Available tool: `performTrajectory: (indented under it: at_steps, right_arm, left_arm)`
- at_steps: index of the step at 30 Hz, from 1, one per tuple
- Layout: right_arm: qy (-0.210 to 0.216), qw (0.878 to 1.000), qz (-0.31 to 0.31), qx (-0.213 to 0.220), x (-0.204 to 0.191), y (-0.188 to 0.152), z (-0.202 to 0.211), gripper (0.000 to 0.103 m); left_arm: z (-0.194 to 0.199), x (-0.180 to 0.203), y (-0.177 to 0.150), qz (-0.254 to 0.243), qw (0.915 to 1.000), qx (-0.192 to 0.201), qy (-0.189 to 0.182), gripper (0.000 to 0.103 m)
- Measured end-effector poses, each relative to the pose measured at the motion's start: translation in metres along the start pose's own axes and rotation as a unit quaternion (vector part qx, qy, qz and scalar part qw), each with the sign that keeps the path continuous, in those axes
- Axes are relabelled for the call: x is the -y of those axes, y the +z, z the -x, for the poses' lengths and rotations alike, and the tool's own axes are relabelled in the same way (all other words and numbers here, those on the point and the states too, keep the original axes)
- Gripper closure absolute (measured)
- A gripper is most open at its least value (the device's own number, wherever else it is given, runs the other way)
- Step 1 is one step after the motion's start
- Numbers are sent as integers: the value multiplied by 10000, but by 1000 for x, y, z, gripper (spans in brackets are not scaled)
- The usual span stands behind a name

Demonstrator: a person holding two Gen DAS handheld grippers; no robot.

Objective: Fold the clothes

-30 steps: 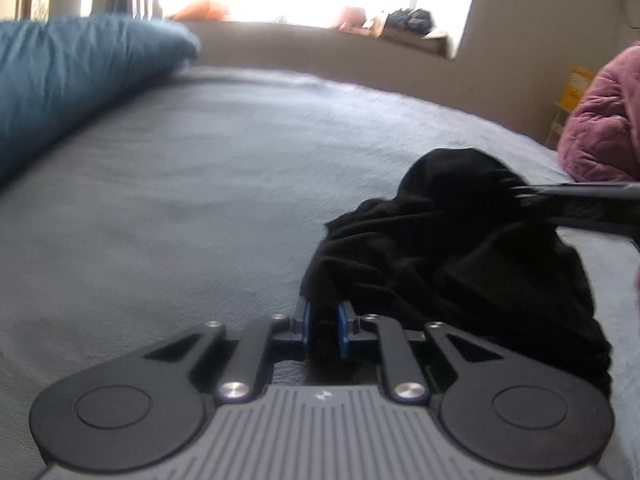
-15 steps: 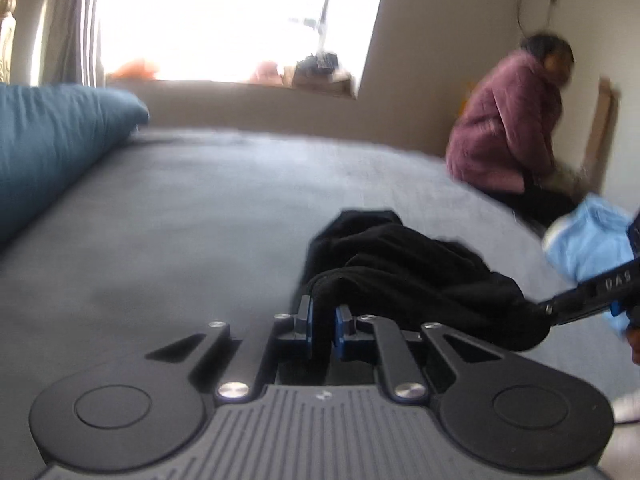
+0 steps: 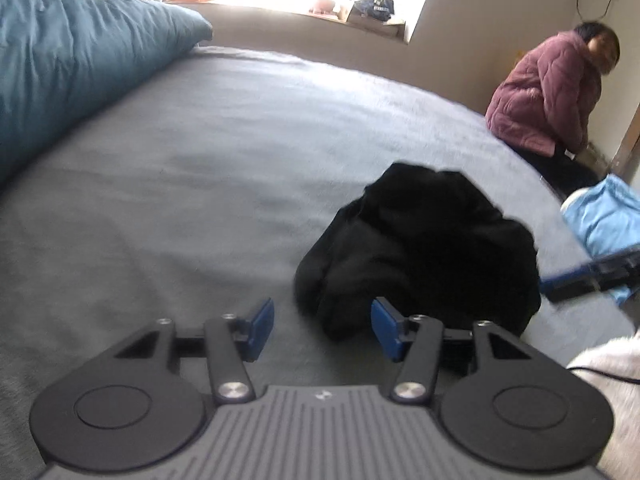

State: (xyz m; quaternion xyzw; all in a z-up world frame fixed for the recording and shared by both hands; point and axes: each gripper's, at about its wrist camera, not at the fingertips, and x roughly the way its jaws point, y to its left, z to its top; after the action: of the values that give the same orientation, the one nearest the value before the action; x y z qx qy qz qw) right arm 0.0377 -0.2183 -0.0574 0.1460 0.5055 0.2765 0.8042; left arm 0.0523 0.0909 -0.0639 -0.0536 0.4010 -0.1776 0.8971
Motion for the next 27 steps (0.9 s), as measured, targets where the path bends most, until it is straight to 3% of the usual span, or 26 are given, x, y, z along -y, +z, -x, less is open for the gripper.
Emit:
performTrajectory:
  at_steps: [4, 7, 10, 13, 14, 15, 16, 18, 21, 27]
  right_arm:
    - [-796, 9928, 244, 864, 3, 33, -5, 49]
    - [-1317, 9818, 598, 1232, 4, 58, -27, 49]
    - [-1476, 9737, 1019, 1407, 6, 77, -40, 48]
    - [-1429, 9765, 1084, 1191, 15, 93, -64, 46]
    - [-1347, 9813, 971, 977, 19, 94, -71, 51]
    - [-1226, 9842, 910, 901, 20, 89, -68, 72]
    - [-1100, 9866, 858, 845, 20, 83, -64, 82]
    - [-848, 9908, 753, 731, 20, 70, -57, 91]
    - [-331, 9965, 495, 591, 20, 43, -32, 95]
    - [171, 9993, 326, 42, 3, -6, -10, 98]
  left_arm:
    - [-19, 20, 2, -38, 9997, 175, -153, 48]
    - [-33, 27, -2, -5, 9994, 190, -285, 48]
    - [-50, 32, -11, 193, 9983, 94, -540, 48]
    - [-58, 35, -15, 225, 9975, 151, -658, 48]
    - [-58, 35, -15, 249, 9971, 196, -698, 48]
    - [-59, 34, -16, 273, 9966, 242, -737, 48]
    - [-59, 31, -15, 376, 9956, 286, -808, 48]
    - [-58, 20, -13, 646, 9924, 342, -986, 48]
    - [-55, 6, -10, 944, 9876, 403, -1187, 48]
    - [-56, 3, 0, 1078, 9827, 424, -1448, 45]
